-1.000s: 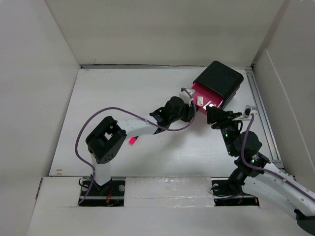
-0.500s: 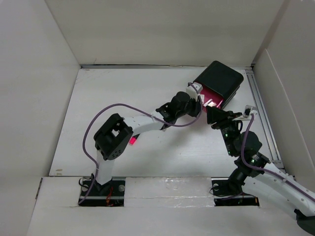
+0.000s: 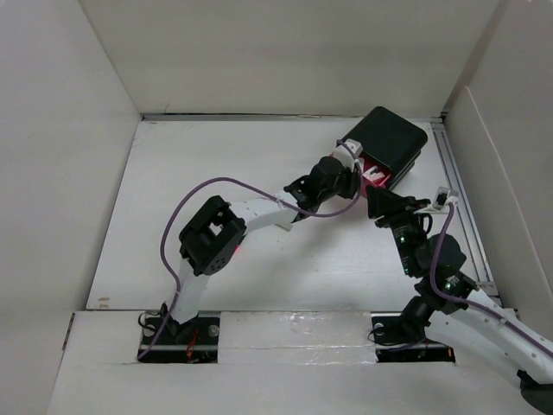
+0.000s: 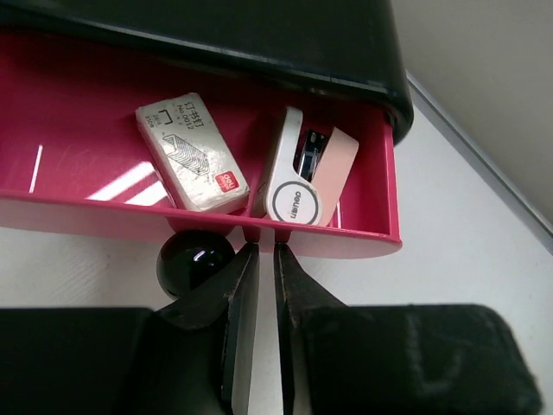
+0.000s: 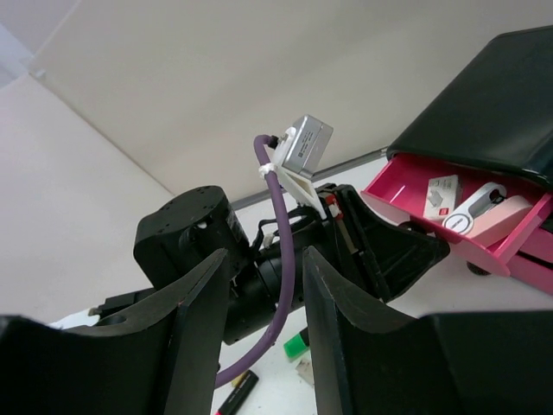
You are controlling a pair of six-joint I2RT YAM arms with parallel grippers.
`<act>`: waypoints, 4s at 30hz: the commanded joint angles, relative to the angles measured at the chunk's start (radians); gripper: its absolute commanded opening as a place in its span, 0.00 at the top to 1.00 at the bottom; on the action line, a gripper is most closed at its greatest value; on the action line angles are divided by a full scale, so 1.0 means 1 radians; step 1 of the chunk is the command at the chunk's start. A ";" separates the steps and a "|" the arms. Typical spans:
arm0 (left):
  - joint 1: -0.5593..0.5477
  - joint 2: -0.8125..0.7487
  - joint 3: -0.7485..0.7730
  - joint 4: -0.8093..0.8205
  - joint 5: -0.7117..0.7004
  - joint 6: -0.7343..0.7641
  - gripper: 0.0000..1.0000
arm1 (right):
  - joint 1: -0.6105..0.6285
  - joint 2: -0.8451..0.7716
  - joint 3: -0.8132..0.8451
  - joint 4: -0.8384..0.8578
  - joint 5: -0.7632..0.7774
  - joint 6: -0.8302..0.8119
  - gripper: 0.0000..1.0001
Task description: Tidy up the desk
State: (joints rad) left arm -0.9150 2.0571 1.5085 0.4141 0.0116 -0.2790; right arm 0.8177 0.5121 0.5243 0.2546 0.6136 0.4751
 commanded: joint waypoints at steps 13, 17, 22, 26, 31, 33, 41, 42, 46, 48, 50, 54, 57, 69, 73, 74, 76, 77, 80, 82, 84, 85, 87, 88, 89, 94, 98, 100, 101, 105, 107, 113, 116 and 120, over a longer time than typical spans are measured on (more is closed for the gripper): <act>0.007 0.141 0.214 0.094 -0.157 -0.115 0.84 | -0.005 -0.021 0.020 0.035 0.012 -0.004 0.55; -0.002 0.170 0.240 0.121 -0.156 -0.127 0.81 | -0.005 -0.023 0.020 0.037 0.012 -0.004 0.55; -0.012 0.201 0.279 0.130 -0.157 -0.127 0.76 | -0.005 -0.026 0.020 0.035 0.012 -0.004 0.55; -0.021 0.196 0.280 0.137 -0.153 -0.117 0.71 | -0.005 -0.026 0.019 0.035 0.012 -0.003 0.55; -0.021 0.175 0.282 0.134 -0.136 -0.104 0.60 | -0.005 -0.023 0.017 0.040 0.012 -0.001 0.55; -0.021 0.166 0.266 0.130 -0.131 -0.104 0.58 | -0.005 -0.023 0.017 0.041 0.014 -0.001 0.55; -0.021 -0.069 -0.013 0.255 -0.145 -0.072 0.46 | -0.005 -0.030 0.013 0.043 0.020 -0.003 0.55; -0.021 -0.119 -0.103 0.273 -0.148 -0.057 0.46 | -0.005 -0.026 0.013 0.044 0.017 -0.001 0.55; -0.021 -0.195 -0.185 0.263 -0.160 -0.032 0.47 | -0.005 -0.017 0.016 0.044 0.017 -0.001 0.55; -0.021 -0.198 -0.212 0.240 -0.174 -0.017 0.47 | -0.005 -0.017 0.016 0.043 0.014 -0.001 0.55; -0.006 -0.175 -0.215 0.209 -0.168 -0.022 0.46 | -0.005 -0.020 0.016 0.044 0.012 -0.001 0.56; 0.030 -0.089 -0.130 0.154 -0.105 0.000 0.47 | -0.005 -0.008 0.019 0.043 0.003 -0.004 0.98; 0.030 -0.009 -0.042 0.103 -0.081 0.064 0.48 | -0.005 0.003 0.031 0.031 0.000 -0.007 1.00; 0.057 0.190 0.226 -0.040 -0.078 0.104 0.38 | -0.005 -0.030 0.020 0.035 -0.005 -0.006 0.60; 0.067 0.236 0.298 -0.075 -0.068 0.122 0.38 | -0.005 -0.040 0.019 0.034 -0.003 -0.006 0.58; 0.067 0.247 0.312 -0.083 -0.062 0.124 0.38 | -0.005 -0.041 0.017 0.034 -0.003 -0.004 0.58; 0.067 0.270 0.354 -0.103 -0.062 0.130 0.38 | -0.005 -0.046 0.016 0.034 0.000 -0.001 0.58; 0.067 0.278 0.366 -0.107 -0.062 0.130 0.38 | -0.005 -0.046 0.016 0.035 0.000 -0.001 0.58; 0.067 0.291 0.392 -0.113 -0.062 0.130 0.41 | -0.005 -0.043 0.017 0.035 0.000 -0.004 0.58; 0.067 0.291 0.394 -0.107 -0.062 0.129 0.46 | -0.005 -0.041 0.019 0.034 -0.003 -0.004 0.58; 0.067 0.290 0.391 -0.101 -0.062 0.127 0.52 | -0.005 -0.041 0.019 0.034 -0.006 -0.003 0.58; 0.067 0.287 0.391 -0.097 -0.059 0.126 0.57 | -0.005 -0.038 0.017 0.035 -0.005 -0.003 0.57; 0.067 0.279 0.381 -0.084 -0.064 0.123 0.62 | -0.005 -0.038 0.019 0.037 -0.009 -0.004 0.57; 0.067 0.272 0.368 -0.072 -0.059 0.121 0.69 | -0.005 -0.035 0.019 0.035 -0.009 -0.004 0.57; 0.067 0.271 0.361 -0.072 -0.059 0.121 0.69 | -0.005 -0.035 0.019 0.035 -0.009 -0.003 0.57; 0.067 0.218 0.296 -0.046 -0.038 0.104 0.87 | -0.005 -0.029 0.019 0.037 -0.012 -0.003 0.57; 0.067 0.099 0.124 0.011 -0.022 0.068 0.96 | -0.005 -0.026 0.019 0.038 -0.015 -0.001 0.57; 0.067 0.062 0.077 0.021 -0.022 0.061 0.97 | -0.005 -0.023 0.019 0.043 -0.014 -0.001 0.57; 0.067 0.043 0.047 0.032 -0.021 0.055 0.98 | -0.005 -0.023 0.017 0.043 -0.017 -0.001 0.57; 0.067 -0.052 -0.074 0.086 -0.024 0.034 1.00 | -0.005 -0.020 0.019 0.044 -0.020 0.002 0.57; 0.067 -0.095 -0.125 0.091 -0.025 0.027 1.00 | -0.005 -0.017 0.022 0.043 -0.023 -0.001 0.57; 0.057 -0.166 -0.244 0.098 -0.041 0.021 1.00 | -0.005 -0.021 0.023 0.035 -0.029 0.002 0.57; 0.048 -0.192 -0.298 0.103 -0.061 0.023 1.00 | -0.005 -0.027 0.020 0.038 -0.029 0.002 0.57; 0.039 -0.210 -0.337 0.109 -0.082 0.027 0.99 | -0.005 -0.023 0.022 0.037 -0.037 0.003 0.57</act>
State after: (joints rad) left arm -0.8673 1.9156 1.1881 0.4545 -0.0475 -0.2306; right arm 0.8173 0.4919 0.5243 0.2550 0.5941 0.4751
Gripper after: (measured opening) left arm 0.287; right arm 0.428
